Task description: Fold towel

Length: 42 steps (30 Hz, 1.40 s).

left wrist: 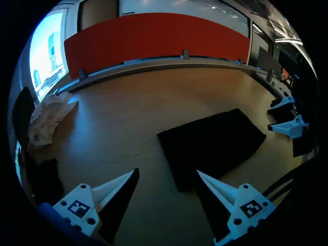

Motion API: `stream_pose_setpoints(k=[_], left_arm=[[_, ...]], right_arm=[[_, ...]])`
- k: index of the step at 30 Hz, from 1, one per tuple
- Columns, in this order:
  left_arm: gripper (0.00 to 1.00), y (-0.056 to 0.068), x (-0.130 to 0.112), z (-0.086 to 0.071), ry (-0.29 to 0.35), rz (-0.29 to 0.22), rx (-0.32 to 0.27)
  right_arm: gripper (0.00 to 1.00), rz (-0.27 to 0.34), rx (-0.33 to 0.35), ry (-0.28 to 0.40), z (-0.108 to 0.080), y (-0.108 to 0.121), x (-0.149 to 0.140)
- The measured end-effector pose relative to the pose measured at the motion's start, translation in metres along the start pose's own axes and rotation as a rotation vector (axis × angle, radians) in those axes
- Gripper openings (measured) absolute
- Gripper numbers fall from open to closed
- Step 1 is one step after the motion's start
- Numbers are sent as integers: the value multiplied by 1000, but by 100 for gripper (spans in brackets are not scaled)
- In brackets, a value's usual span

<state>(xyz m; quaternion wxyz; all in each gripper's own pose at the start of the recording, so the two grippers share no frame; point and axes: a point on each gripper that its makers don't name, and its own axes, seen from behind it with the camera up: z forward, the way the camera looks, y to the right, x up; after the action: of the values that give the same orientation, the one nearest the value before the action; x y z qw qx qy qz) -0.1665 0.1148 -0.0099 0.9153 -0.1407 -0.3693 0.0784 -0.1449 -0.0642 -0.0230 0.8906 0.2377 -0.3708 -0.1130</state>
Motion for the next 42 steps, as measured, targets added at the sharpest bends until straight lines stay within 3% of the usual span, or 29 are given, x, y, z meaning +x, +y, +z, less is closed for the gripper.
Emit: stream_pose_setpoints(k=[14, 29, 42], left_arm=[[92, -13, -14, -35, 41, -50, 62], [92, -25, -33, -58, 56, -93, 109], [92, -29, -53, -72, 46, -101, 128]], right_arm=[[100, -113, 92, -24, 0, -14, -5], [100, -149, 126, -52, 4, -16, -9], [97, -188, 136, -103, 7, -15, -34]])
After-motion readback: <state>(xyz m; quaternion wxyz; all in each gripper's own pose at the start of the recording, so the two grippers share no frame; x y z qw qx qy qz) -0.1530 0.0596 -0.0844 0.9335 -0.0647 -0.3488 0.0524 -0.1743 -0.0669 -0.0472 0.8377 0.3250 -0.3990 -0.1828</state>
